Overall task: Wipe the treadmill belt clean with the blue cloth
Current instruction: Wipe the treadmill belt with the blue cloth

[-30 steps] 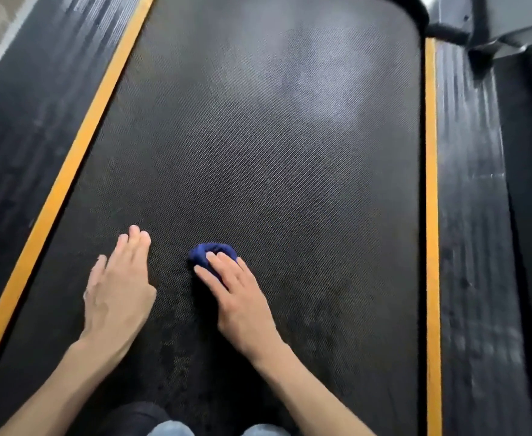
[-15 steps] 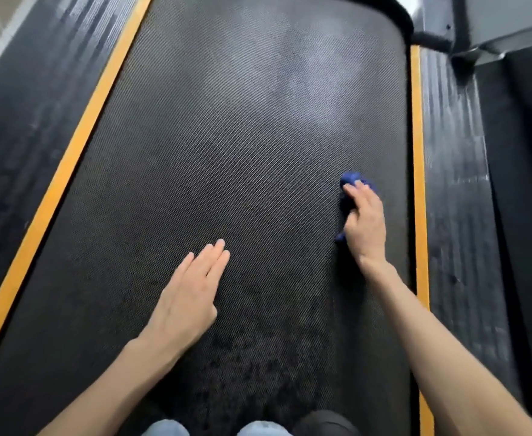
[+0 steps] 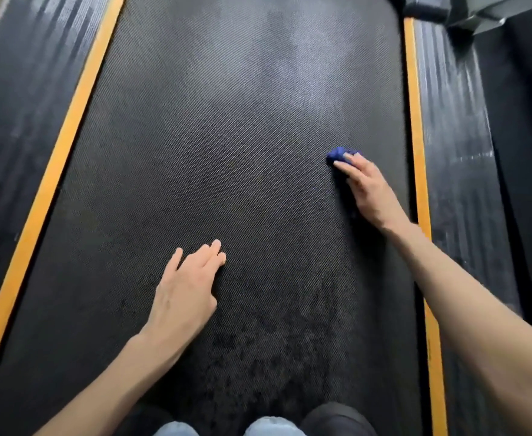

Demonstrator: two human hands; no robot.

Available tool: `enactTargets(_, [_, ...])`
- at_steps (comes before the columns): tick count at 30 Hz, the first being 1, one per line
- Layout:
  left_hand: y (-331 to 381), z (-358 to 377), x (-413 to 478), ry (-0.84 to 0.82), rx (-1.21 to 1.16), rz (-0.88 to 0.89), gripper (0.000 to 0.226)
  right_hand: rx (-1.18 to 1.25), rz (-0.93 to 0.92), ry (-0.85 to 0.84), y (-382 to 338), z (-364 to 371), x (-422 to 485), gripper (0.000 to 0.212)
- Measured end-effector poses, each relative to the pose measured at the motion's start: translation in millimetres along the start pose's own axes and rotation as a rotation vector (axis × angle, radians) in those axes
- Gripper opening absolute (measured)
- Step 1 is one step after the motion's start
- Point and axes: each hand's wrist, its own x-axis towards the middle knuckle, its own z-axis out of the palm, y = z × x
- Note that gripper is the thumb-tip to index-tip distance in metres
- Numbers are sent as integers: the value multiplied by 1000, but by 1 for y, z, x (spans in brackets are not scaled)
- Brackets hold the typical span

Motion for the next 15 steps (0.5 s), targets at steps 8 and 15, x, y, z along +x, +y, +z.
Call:
enactTargets(8, [-2,5,-1,10,-20,-17,61,93,108,24,-46,14,-31,37])
enactTargets(15, [0,5,-3,3,3,27,74,-2,-439,-400,-97,13,-196,49])
